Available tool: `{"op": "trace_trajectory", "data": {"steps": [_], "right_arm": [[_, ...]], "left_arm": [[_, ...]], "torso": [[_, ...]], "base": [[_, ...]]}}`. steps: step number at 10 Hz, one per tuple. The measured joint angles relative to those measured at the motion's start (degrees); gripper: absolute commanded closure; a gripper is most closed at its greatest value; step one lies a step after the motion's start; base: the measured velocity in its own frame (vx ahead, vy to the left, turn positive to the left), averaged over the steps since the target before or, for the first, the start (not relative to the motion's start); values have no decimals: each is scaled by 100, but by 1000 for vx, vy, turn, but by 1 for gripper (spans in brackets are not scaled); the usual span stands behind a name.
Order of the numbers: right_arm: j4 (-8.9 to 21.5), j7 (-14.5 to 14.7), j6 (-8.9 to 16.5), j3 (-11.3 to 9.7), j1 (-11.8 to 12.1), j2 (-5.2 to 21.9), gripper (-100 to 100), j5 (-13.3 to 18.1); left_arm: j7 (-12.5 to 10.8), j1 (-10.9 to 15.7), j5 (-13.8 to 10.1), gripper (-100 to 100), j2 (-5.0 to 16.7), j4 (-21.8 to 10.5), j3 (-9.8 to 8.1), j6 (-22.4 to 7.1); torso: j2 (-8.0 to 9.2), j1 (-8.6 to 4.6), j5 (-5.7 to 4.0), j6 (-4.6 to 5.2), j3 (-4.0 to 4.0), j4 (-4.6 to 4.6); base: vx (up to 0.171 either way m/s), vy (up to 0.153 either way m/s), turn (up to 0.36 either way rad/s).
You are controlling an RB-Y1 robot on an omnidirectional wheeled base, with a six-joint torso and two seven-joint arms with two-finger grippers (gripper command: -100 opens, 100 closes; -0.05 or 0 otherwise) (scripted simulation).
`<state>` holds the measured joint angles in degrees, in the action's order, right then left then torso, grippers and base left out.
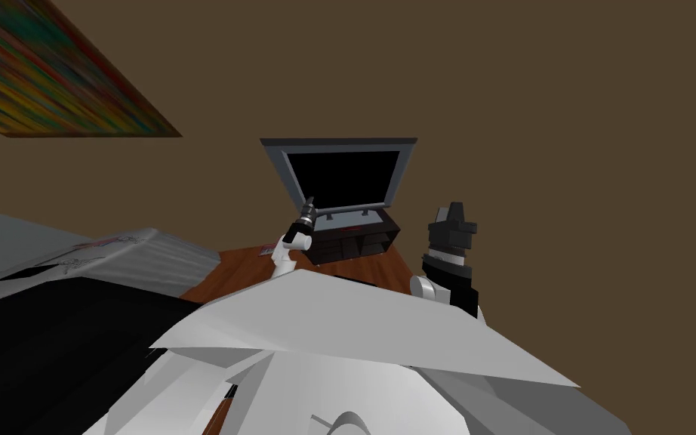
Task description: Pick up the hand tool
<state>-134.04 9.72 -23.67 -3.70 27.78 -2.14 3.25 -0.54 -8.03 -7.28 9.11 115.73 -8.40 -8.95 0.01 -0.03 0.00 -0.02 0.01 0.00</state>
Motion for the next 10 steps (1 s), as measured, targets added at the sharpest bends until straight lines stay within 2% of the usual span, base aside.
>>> {"op": "trace_trajectory", "data": {"steps": [1, 5, 10], "right_arm": [[0, 0, 0, 0, 0, 0, 0, 0], [0, 0, 0, 0, 0, 0, 0, 0], [0, 0, 0, 0, 1, 0, 0, 0]], "left_arm": [[-20, 132, 15, -100, -27, -106, -43, -173], [-137, 360, -23, -100, 14, -386, -191, -886], [-278, 710, -70, -100, 105, -1074, -356, -1546]], "torso": [[-2, -3, -1, 3, -1, 0], [-6, -6, -2, 1, -4, -1], [-15, -10, -3, -1, -9, -4]], "base": [[-5, -18, -55], [5, -28, -78], [28, -43, -87]]}}
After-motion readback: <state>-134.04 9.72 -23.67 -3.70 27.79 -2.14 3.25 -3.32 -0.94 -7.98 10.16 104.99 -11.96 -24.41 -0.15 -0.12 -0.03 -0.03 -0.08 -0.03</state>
